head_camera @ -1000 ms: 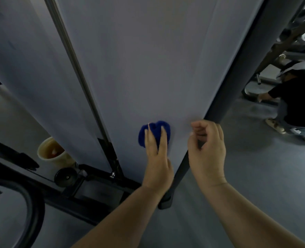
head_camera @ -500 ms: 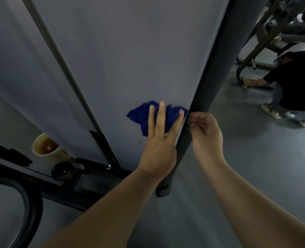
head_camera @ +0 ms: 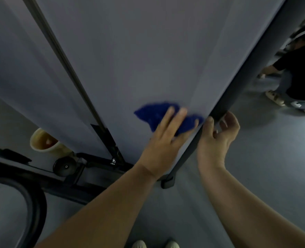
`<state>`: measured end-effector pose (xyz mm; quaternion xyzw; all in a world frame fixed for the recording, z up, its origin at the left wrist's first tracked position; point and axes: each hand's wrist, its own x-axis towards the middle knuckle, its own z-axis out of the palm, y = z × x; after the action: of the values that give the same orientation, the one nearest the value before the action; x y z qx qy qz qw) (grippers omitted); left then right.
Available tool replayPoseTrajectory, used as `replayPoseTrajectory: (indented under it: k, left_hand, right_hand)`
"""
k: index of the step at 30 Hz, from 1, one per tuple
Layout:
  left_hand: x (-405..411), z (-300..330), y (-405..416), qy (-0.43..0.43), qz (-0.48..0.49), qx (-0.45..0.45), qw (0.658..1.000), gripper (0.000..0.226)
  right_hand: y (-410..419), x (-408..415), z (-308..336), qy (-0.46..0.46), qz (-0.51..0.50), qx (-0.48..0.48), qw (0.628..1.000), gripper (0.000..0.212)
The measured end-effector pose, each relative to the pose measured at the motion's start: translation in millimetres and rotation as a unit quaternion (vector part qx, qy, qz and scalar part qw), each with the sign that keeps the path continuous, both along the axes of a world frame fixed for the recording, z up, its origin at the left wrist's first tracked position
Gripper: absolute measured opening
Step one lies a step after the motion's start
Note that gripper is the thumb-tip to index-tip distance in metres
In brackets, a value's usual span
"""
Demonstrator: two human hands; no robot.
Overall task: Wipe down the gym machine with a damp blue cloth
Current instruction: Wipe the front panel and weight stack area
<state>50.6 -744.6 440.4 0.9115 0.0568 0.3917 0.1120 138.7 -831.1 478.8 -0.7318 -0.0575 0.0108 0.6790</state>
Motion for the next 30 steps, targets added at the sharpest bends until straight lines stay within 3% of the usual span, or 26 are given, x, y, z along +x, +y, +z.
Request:
replayPoseTrajectory:
  k: [2,5,7,10,12,16,19,21,24,27,30]
  left_hand:
    - [-14.3,-29.3,1.9,0.049,-0.004,0.023,0.999,0.068]
    - [-1.7,-6.6,0.7,-0.079,-0.037,-0.017,0.996,0.062]
    - [7.7,27.8,-1.9,-0.152,0.006,-0.061,0.986,0.055]
    - [9.9,49.6,0.0,-0.152,0.094,-0.018,0.984,0.03]
    - [9.8,29.5,-1.2,-0.222,0.069,-0.048,0.971,0.035]
    - [16.4,19.3,-12.8,-0.221,0.089,-0.041,0.97,0.024]
    - [24.3,11.7,-1.9,-0.211,0.073,0.031,0.974,0.037]
    - [24.8,-17.1,1.9,-0.155,0.058,0.059,0.984,0.045]
    - [13.4,-78.7,-6.0,-0.073,0.065,0.089,0.991,0.037]
    - [25.4,-62.4,0.8,-0.127,0.076,0.126,0.981,0.04]
    - [48.7,-23.4,7.8,-0.191,0.087,0.116,0.971,0.039]
  right_hand:
    - [2.1,0.9,-0.7,0.01,0.028,0.026,0.999,0.056]
    - [-1.5,9.5,-15.4,-0.007,0.043,0.04,0.998,0.068]
    - [-2.1,16.0,-24.7,-0.011,0.041,0.048,0.998,0.074]
    - [0.8,19.1,-31.9,-0.014,0.042,0.082,0.996,0.078]
    - [3.0,19.4,-33.5,-0.017,0.049,0.097,0.994,0.08]
    - [0.0,19.5,-35.2,-0.035,0.076,0.107,0.991,0.08]
    - [4.4,19.9,-38.1,-0.069,0.061,0.11,0.99,0.081]
    - [7.4,22.8,-44.7,-0.096,0.043,0.112,0.988,0.079]
    - [4.2,29.4,-63.4,-0.161,0.046,0.104,0.98,0.071]
    - [3.4,37.5,-81.5,-0.235,0.044,0.059,0.969,0.064]
    - [7.6,38.6,-89.9,-0.253,0.034,0.066,0.965,0.058]
